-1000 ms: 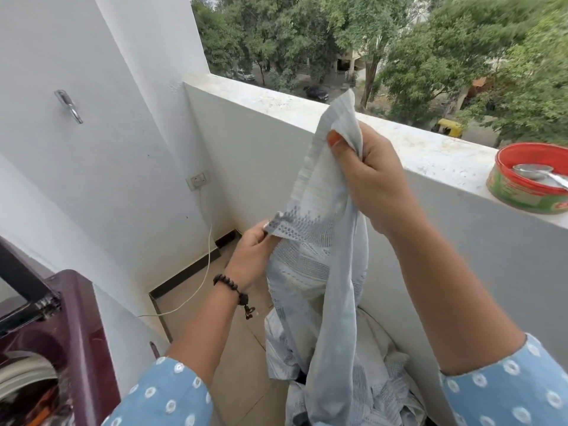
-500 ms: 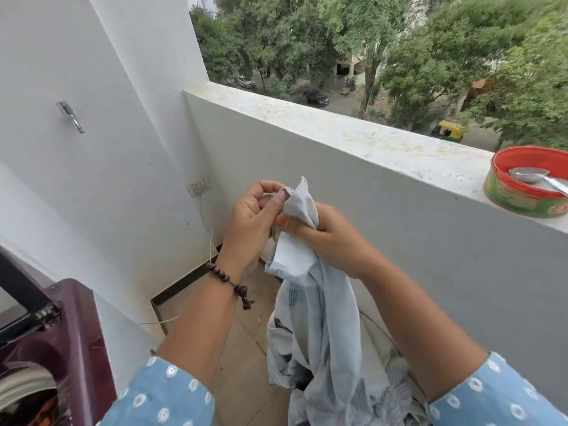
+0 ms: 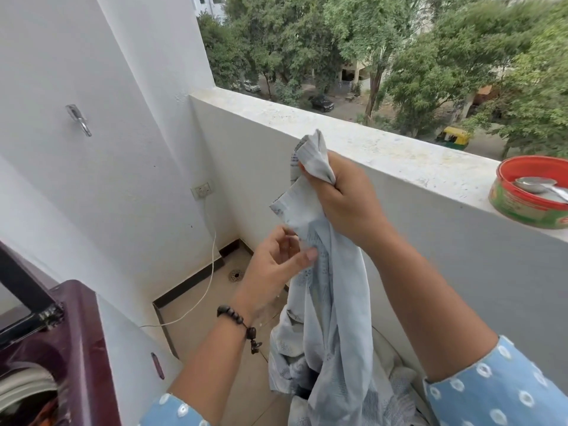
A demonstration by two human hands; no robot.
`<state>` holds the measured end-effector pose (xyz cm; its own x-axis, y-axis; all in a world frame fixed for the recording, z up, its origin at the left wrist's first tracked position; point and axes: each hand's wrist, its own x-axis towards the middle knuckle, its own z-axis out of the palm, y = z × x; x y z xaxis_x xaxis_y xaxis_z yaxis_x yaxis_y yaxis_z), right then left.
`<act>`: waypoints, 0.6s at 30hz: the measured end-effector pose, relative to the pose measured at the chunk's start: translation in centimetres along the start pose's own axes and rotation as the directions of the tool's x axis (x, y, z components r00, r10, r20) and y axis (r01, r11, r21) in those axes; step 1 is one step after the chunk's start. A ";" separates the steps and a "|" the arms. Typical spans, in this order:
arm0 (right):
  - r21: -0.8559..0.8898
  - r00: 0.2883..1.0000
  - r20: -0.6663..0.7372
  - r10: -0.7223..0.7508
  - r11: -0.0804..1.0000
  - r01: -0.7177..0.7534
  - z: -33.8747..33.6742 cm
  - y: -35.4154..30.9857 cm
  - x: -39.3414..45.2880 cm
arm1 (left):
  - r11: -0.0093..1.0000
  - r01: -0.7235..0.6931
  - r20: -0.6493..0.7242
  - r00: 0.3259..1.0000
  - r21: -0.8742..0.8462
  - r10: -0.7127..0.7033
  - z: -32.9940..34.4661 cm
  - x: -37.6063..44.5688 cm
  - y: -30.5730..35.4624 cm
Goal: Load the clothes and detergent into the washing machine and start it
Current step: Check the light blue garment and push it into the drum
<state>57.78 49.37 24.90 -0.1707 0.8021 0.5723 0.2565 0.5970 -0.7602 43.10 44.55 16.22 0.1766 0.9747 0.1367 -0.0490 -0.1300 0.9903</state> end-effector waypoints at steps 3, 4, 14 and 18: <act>0.008 0.994 -0.084 -0.068 0.998 0.069 -0.7 -1.1 1.3 | 0.947 0.095 0.035 0.993 0.307 -0.111 0.4 -0.3 -3.4; 0.016 0.990 -0.104 -0.090 0.996 0.092 -0.9 -1.4 1.6 | 0.895 0.115 0.010 0.991 0.430 -0.132 0.5 -0.3 -4.4; 0.009 0.960 -0.271 -0.066 0.997 0.071 -4.0 -0.8 2.6 | 0.891 0.303 -0.248 0.942 0.337 -0.227 -3.0 0.5 -6.0; 0.008 0.925 -0.379 0.037 0.999 -0.037 -4.4 1.1 2.1 | 0.982 0.170 -0.345 0.929 0.079 -0.133 -3.5 2.1 -0.2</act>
<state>61.91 51.60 26.64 0.2119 0.7575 0.6175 0.2550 0.5671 -0.7832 40.03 47.24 16.18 -0.1690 0.9855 -0.0131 0.0595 0.0235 0.9980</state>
